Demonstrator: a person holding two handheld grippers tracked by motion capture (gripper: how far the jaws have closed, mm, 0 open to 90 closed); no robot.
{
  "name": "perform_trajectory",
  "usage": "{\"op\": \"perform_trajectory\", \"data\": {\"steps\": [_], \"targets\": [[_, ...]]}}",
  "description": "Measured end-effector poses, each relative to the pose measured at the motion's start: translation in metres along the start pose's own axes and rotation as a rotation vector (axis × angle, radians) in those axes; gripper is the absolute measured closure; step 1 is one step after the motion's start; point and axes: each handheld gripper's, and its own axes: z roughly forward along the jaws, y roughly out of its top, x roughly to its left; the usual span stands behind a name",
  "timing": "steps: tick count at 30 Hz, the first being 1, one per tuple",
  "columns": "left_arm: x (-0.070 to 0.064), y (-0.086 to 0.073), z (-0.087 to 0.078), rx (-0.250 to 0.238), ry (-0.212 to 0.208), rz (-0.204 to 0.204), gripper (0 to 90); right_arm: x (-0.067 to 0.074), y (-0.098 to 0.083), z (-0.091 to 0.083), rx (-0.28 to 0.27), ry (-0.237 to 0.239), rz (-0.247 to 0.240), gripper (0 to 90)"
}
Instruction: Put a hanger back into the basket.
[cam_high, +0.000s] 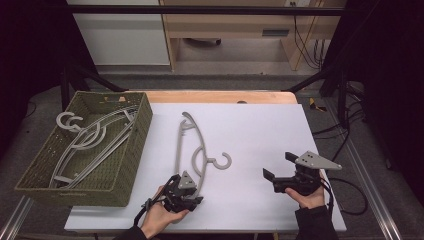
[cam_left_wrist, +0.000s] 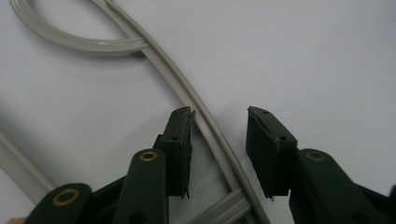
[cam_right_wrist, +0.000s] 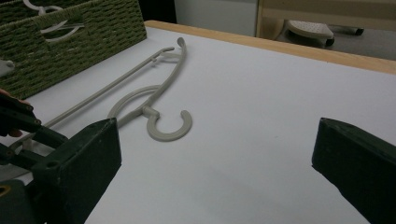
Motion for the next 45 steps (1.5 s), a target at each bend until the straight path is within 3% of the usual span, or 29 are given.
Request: {"op": "perform_trajectory", "data": {"steps": [3, 10, 22, 36, 39, 45], "targets": [[0.000, -0.001, 0.000, -0.005, 0.020, -0.010, 66.5, 0.000, 0.000, 0.000, -0.002, 0.001, -0.002, 1.6], [0.001, -0.001, -0.003, 0.026, 0.027, -0.017, 68.7, 0.000, 0.000, 0.000, -0.004, 0.001, -0.003, 1.6], [0.022, -0.020, -0.026, 0.100, 0.038, -0.046, 74.4, -0.001, 0.000, -0.002, -0.006, 0.001, 0.004, 1.6], [0.043, -0.037, -0.044, 0.126, 0.054, -0.043, 80.9, -0.002, 0.000, -0.002, -0.009, 0.002, 0.005, 1.6], [0.045, -0.037, -0.045, 0.134, 0.059, -0.024, 81.0, -0.001, 0.000, -0.002, -0.007, 0.003, 0.005, 1.6], [0.046, -0.035, -0.042, 0.126, 0.051, -0.037, 76.0, -0.001, 0.000, -0.001, -0.006, 0.003, 0.002, 1.7]]}}
